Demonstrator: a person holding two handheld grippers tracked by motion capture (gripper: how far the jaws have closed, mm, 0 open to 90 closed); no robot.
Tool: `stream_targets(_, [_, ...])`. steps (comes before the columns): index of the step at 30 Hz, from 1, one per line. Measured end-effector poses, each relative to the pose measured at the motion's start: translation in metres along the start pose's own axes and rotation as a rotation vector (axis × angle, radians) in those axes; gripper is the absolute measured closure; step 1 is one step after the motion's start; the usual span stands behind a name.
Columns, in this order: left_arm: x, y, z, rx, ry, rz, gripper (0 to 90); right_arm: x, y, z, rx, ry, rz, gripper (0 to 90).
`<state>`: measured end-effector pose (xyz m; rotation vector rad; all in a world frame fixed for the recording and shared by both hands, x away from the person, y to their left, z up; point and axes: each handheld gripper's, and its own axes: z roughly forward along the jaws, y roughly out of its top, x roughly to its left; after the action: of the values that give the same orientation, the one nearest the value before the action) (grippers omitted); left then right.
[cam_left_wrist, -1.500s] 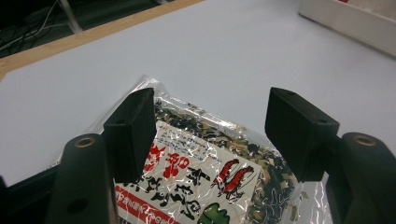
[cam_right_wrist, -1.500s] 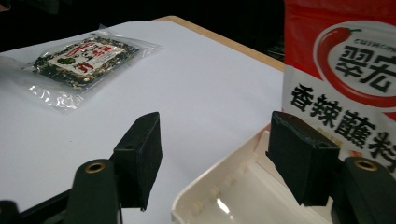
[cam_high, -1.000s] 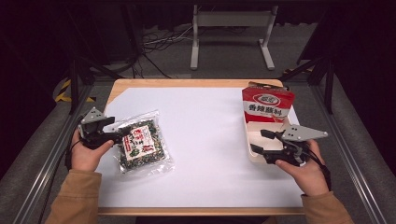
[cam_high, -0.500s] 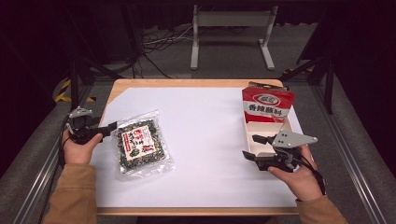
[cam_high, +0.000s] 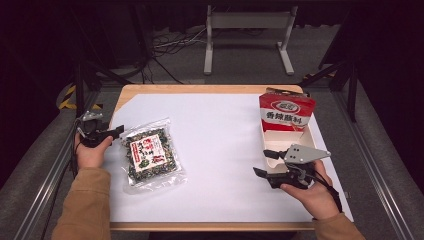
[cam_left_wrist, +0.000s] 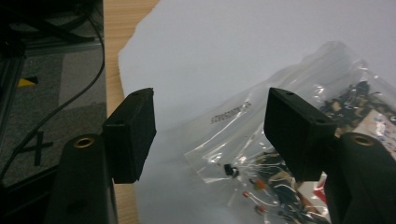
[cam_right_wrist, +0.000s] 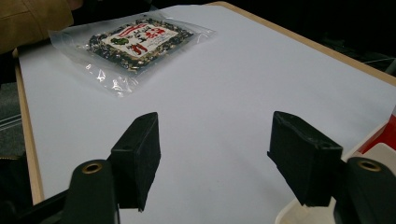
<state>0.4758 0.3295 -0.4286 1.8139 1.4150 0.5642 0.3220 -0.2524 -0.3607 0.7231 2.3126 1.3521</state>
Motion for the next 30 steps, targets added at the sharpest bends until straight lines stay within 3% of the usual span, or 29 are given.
stream_targets(5, [0.008, -0.002, 0.009, 0.033, -0.014, 0.006, 42.5, 0.002, -0.002, 0.002, 0.006, 0.002, 0.004, 34.1])
stream_targets(6, [0.012, -0.004, 0.013, 0.027, -0.036, -0.013, 43.2, 0.003, -0.003, 0.002, 0.006, 0.007, 0.005, 34.1])
stream_targets(9, [0.015, -0.006, 0.016, 0.027, -0.051, -0.021, 43.9, 0.004, -0.003, 0.003, 0.006, 0.009, 0.004, 34.1])
stream_targets(11, [0.017, -0.008, 0.020, 0.015, -0.090, -0.033, 43.9, 0.006, -0.003, 0.004, 0.001, 0.013, 0.000, 34.1])
stream_targets(18, [0.022, -0.011, 0.026, 0.039, -0.145, -0.046, 49.9, 0.008, -0.004, 0.009, -0.002, 0.043, 0.017, 34.8])
stream_targets(26, [0.020, -0.012, 0.029, 0.080, -0.164, -0.042, 63.5, 0.009, -0.006, 0.011, -0.005, 0.062, 0.024, 35.0])
stream_targets(30, [0.017, -0.012, 0.030, 0.094, -0.145, 0.000, 76.0, 0.009, -0.007, 0.012, -0.008, 0.070, 0.035, 35.2])
